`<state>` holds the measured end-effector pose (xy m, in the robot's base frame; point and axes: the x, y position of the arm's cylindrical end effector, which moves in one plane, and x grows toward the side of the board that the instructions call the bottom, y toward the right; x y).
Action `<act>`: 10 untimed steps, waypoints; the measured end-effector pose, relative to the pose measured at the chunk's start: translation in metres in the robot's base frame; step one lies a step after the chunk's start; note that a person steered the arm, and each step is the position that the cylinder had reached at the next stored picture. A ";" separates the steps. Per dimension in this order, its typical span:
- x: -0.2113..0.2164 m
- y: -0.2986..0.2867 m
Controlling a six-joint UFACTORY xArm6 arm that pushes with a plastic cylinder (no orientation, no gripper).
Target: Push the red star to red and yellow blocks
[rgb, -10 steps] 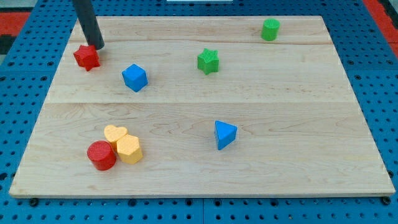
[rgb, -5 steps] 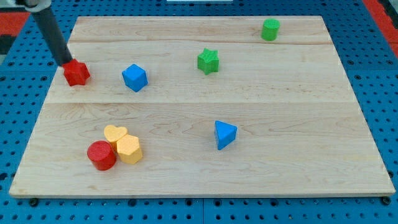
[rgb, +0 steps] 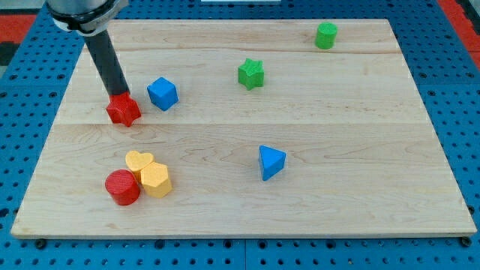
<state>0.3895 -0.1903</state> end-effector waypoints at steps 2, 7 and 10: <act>0.024 0.012; 0.096 -0.011; 0.093 -0.010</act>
